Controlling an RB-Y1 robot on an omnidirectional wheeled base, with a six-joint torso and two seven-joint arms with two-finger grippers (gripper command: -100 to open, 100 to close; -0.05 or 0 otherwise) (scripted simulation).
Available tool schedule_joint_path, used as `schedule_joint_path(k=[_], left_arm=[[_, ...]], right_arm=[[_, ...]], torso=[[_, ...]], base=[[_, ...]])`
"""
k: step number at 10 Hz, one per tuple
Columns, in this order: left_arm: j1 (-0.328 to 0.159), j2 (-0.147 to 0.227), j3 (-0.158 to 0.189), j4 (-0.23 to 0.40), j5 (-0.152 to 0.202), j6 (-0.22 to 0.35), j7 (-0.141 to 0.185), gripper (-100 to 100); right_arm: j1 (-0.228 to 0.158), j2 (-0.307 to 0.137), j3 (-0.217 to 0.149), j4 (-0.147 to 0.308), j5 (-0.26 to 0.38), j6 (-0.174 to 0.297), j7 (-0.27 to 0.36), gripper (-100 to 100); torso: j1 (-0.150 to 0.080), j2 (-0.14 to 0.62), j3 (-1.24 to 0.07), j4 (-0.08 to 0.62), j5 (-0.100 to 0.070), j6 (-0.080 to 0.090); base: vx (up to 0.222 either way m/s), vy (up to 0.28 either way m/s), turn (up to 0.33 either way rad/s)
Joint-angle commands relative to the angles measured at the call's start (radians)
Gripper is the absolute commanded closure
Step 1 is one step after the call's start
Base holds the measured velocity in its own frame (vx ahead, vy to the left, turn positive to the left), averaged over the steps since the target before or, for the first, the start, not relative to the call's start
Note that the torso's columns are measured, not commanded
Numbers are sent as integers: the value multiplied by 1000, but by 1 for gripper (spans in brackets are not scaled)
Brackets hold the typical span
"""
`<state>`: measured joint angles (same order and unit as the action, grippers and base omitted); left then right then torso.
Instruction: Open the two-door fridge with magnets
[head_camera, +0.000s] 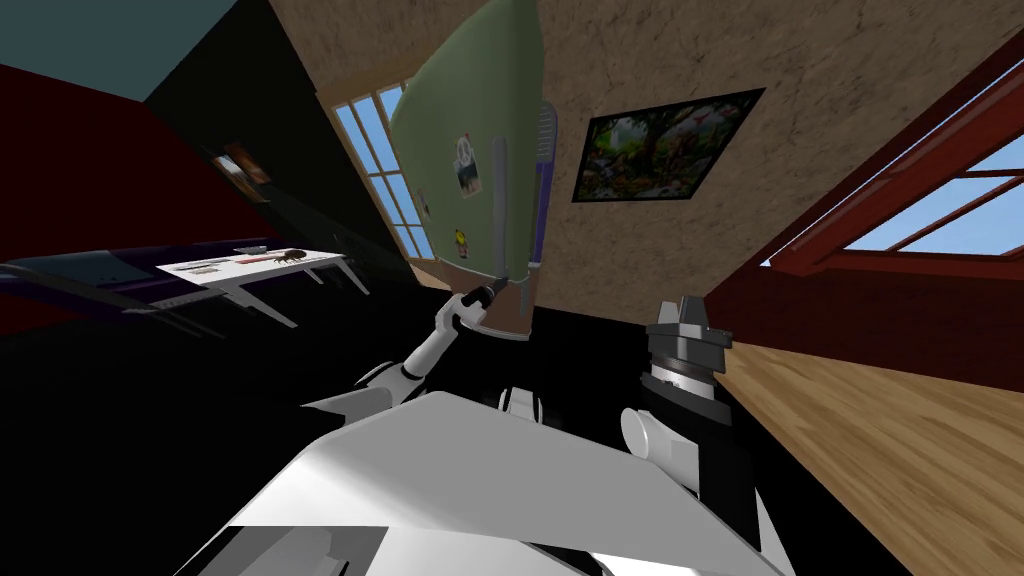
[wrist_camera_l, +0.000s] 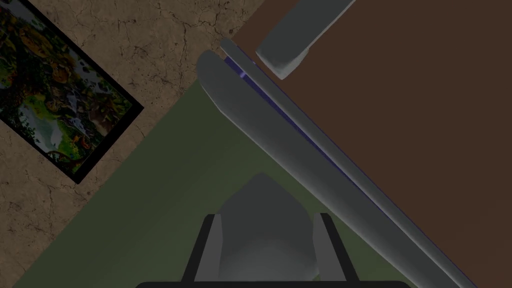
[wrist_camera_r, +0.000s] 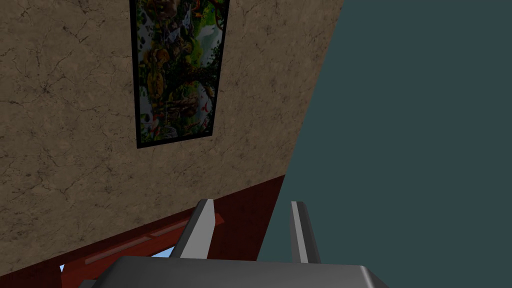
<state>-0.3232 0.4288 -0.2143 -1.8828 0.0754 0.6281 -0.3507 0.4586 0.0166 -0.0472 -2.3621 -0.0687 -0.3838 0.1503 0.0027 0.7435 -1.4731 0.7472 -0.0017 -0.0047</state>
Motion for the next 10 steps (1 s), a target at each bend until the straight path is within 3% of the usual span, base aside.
schedule_joint_path(k=[1, 3, 4, 6, 10], left_arm=[[-7, 2, -14, -13, 11, 5, -5, 100], [12, 19, -61, -68, 46, 5, -17, 100], [12, 19, -61, -68, 46, 5, -17, 100], [28, 38, -101, -124, 77, 1, -29, 100], [43, 56, -141, -180, 109, -2, -40, 100]], right_arm=[[0, 0, 0, 0, 0, 0, 0, 0], [0, 0, 0, 0, 0, 0, 0, 0], [0, 0, 0, 0, 0, 0, 0, 0], [0, 0, 0, 0, 0, 0, 0, 0], [0, 0, 0, 0, 0, 0, 0, 0]], torso=[[-1, 4, 3, 0, 0, 3], [-6, -5, -3, -4, -1, 5], [0, 0, 0, -3, 1, 5], [2, -3, -2, -2, 2, 0], [5, 0, 0, 0, 3, 0]], base=[[-132, 130, -43], [-116, 249, -40], [-97, 245, -70], [-107, 293, -52], [-120, 281, -36]])
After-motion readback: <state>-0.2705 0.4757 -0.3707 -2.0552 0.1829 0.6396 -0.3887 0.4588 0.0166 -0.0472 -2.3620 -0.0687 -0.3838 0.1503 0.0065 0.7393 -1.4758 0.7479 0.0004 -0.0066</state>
